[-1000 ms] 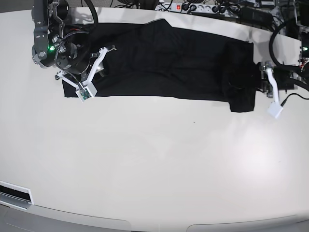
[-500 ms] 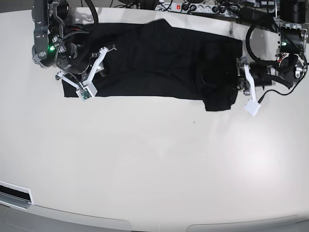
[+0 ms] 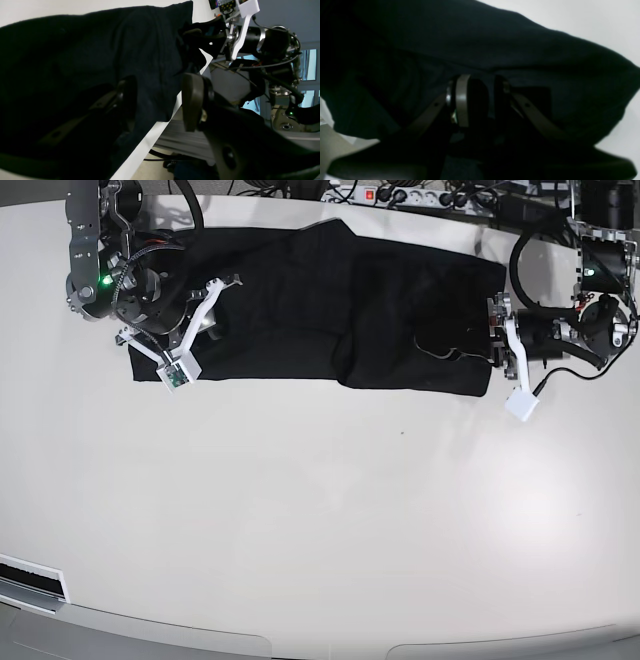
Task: Layout the t-shirt on the table in an organized manner, then fold the t-shirt properly
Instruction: 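Fold the strip end with the left gripper toward the right gripper, then release the strip with the left gripper and grasp the other end with the right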
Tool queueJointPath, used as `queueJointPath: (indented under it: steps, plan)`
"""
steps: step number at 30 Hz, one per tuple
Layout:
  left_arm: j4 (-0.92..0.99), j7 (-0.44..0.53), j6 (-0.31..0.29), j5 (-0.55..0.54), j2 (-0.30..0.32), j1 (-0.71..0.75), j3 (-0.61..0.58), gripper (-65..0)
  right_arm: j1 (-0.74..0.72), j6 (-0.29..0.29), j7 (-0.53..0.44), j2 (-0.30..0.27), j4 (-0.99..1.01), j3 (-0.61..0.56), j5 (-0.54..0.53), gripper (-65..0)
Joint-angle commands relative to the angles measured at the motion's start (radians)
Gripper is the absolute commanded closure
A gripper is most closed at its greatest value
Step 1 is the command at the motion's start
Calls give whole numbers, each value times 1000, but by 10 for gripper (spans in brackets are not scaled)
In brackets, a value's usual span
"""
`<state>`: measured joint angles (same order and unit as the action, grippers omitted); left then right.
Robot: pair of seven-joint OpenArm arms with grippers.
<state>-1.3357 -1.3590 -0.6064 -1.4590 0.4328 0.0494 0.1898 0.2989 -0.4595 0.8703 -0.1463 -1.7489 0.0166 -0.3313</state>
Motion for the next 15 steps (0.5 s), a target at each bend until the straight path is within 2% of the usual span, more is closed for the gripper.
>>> queueJointPath:
  steps: [1, 3, 6, 10, 12, 15]
  plan:
    - [-20, 3, -21, -25, 17, -19, 7, -302, -9, -1, -22, -3, -18, 3, -12, -189]
    - [-20, 5, -72, -25, 16, -29, 24, -249, -12, 0, -18, -4, -18, 3, -10, -189]
    - [-20, 4, -75, -25, 16, -53, 71, 0, -31, 33, -14, -3, -33, 3, -13, -189]
    - [-20, 8, -89, -25, 24, -63, 179, 0, -52, 100, 45, -4, -169, 24, -2, -204]
    - [-20, 11, -89, -16, 42, -57, 228, 0, -34, 127, 92, -4, -231, 71, -2, -259]
    - [-19, 57, -89, 60, 87, -57, 272, 0, 14, 154, 90, -3, -239, 169, -11, -379]
